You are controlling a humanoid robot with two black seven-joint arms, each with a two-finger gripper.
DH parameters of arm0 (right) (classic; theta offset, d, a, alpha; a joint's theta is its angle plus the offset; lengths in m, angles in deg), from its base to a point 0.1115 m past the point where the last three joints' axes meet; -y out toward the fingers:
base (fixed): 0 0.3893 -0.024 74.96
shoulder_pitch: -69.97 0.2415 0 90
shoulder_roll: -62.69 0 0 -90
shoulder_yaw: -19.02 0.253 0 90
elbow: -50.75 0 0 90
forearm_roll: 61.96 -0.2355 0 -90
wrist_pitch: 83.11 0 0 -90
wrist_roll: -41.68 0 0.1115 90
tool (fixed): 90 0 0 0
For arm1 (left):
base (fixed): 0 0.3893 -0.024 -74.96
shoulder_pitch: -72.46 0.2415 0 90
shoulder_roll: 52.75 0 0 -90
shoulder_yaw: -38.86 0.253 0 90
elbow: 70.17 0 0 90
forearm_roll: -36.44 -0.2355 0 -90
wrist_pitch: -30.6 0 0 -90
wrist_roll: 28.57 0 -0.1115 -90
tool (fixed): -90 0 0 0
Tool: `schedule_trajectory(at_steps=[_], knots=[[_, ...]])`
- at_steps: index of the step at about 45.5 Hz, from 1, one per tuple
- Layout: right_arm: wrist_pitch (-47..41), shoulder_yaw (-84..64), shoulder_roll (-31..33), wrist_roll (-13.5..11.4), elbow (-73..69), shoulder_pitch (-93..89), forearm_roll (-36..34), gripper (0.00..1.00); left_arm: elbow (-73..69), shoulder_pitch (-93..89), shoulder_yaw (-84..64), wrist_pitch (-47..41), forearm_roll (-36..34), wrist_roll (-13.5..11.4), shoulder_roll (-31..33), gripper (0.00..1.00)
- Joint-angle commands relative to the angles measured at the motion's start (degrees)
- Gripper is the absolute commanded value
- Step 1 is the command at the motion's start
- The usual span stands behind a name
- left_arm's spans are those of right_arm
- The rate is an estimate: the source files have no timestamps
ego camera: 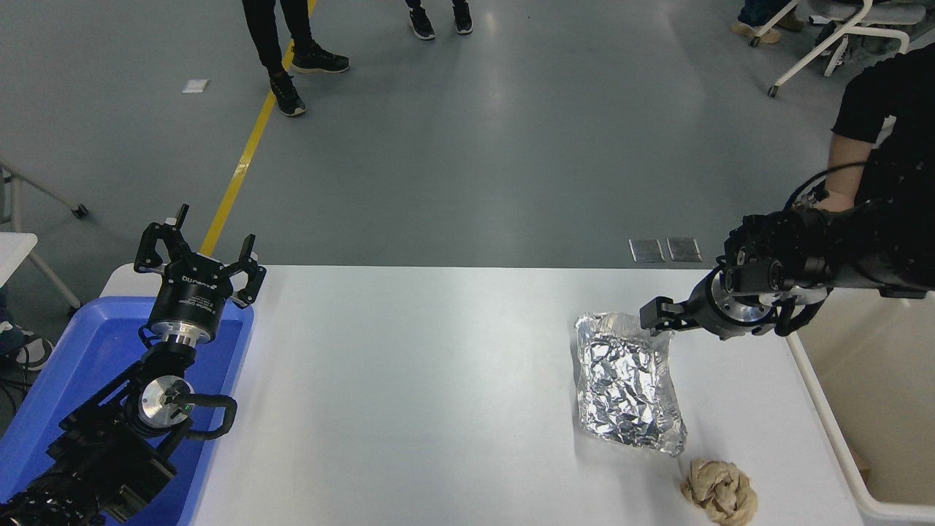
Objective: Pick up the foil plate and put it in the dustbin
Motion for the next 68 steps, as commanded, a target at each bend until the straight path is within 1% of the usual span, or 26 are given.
schedule_trajectory(at_steps=[1, 20, 26, 30, 34, 35, 37, 38, 39, 42, 43, 45, 46, 55, 68], knots=[[1.9, 0.3, -0.9, 0.1, 5.0, -7.0, 0.1, 1.0, 0.0, 0.0, 0.0, 0.1, 0.0, 0.0, 0.0, 0.98], [3.9, 0.3, -1.9, 0.1, 12.8, -15.4, -0.5, 0.99, 0.1, 0.0, 0.0, 0.1, 0.0, 0.0, 0.0, 0.98], [4.8, 0.2, -2.0, 0.2, 14.0, -17.6, -0.5, 0.96, 0.0, 0.0, 0.0, 0.1, 0.0, 0.0, 0.0, 0.98], [6.0, 0.0, -2.2, 0.3, 14.0, -18.2, 0.3, 0.84, 0.0, 0.0, 0.0, 0.1, 0.0, 0.1, 0.0, 0.98], [6.5, -0.2, -3.0, 0.3, 14.0, -18.9, 0.5, 0.68, 0.0, 0.0, 0.0, 0.0, 0.0, 0.1, 0.0, 0.98], [6.5, -0.2, -3.1, 0.3, 14.0, -18.9, 0.5, 0.63, 0.0, 0.0, 0.0, 0.1, 0.0, 0.1, 0.0, 0.98], [6.5, -0.2, -3.1, 0.3, 14.0, -19.0, 0.5, 0.47, 0.1, 0.0, 0.0, 0.1, 0.0, 0.1, 0.0, 0.98], [6.5, -0.2, -3.1, 0.3, 14.0, -19.0, 0.5, 0.4, 0.0, 0.0, 0.0, 0.1, 0.0, 0.1, 0.0, 0.98], [6.5, -0.2, -3.1, 0.3, 14.0, -19.0, 0.5, 0.35, 0.0, 0.0, 0.0, 0.1, 0.0, 0.1, 0.0, 0.98], [6.5, -0.2, -3.1, 0.3, 14.0, -19.0, 0.4, 0.25, 0.0, 0.0, 0.0, 0.0, 0.0, 0.1, 0.0, 0.98], [6.5, -0.2, -3.1, 0.3, 14.0, -19.0, 0.4, 0.2, 0.0, 0.0, 0.0, 0.1, 0.0, 0.1, 0.0, 0.98], [6.5, -0.2, -3.1, 0.3, 13.9, -18.9, 0.5, 0.05, 0.0, 0.0, -0.1, 0.1, 0.0, 0.1, 0.0, 0.98], [6.5, -0.3, -3.1, 0.3, 13.9, -18.9, 0.5, 0.0, 0.0, 0.0, 0.0, 0.0, 0.0, 0.1, 0.0, 0.98], [6.6, -0.3, -3.1, 0.3, 13.7, -18.6, 3.1, 0.0, 0.1, 0.0, -0.1, 0.1, 0.0, 0.1, 0.0, 0.98], [6.7, -0.3, -3.1, 0.4, 13.7, -18.1, 3.1, 0.0, 0.0, 0.0, 0.0, 0.1, 0.0, 0.1, 0.0, 0.98]])
